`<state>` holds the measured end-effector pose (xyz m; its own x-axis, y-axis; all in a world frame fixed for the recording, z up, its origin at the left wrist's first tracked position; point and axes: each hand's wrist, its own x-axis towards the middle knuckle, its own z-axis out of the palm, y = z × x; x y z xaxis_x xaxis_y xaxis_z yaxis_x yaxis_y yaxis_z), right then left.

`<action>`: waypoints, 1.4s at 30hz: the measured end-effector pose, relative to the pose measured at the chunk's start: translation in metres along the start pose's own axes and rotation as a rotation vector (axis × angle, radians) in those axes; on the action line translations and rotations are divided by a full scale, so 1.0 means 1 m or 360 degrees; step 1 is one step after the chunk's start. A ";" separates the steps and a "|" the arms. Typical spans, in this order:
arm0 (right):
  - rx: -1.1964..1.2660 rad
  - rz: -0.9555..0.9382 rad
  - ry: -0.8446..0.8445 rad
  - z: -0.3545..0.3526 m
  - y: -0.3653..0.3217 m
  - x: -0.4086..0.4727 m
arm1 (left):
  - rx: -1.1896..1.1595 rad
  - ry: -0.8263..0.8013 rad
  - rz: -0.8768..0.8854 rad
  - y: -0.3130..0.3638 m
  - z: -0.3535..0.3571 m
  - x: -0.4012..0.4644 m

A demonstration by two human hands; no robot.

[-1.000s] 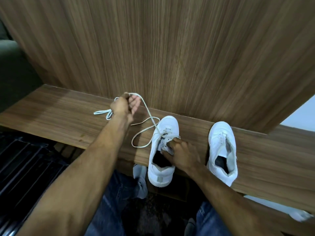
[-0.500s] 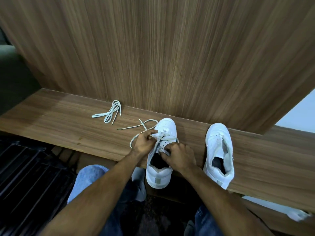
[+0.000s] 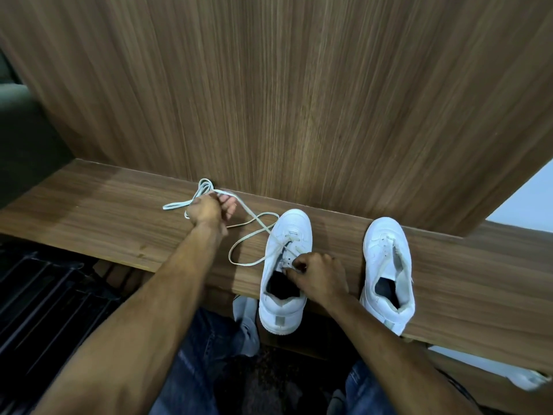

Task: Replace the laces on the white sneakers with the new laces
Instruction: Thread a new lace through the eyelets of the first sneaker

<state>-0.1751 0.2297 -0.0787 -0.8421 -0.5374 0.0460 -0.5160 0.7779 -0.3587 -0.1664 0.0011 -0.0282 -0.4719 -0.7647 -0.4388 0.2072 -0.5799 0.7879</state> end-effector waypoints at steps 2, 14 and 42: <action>0.0019 0.0032 0.0000 0.000 0.001 -0.001 | 0.0207 -0.0116 0.0122 -0.013 -0.003 -0.007; 0.0202 0.0192 -0.0072 -0.003 0.002 -0.004 | 0.2167 -0.0688 0.0838 -0.094 -0.028 -0.025; 0.0363 0.0335 -0.0130 -0.004 0.004 -0.004 | 0.2279 -0.0990 0.1194 -0.075 -0.008 -0.025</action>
<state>-0.1748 0.2359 -0.0761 -0.9065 -0.4039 -0.1234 -0.2754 0.7868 -0.5523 -0.1628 0.0617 -0.0798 -0.9413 -0.3153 0.1203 -0.1824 0.7753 0.6047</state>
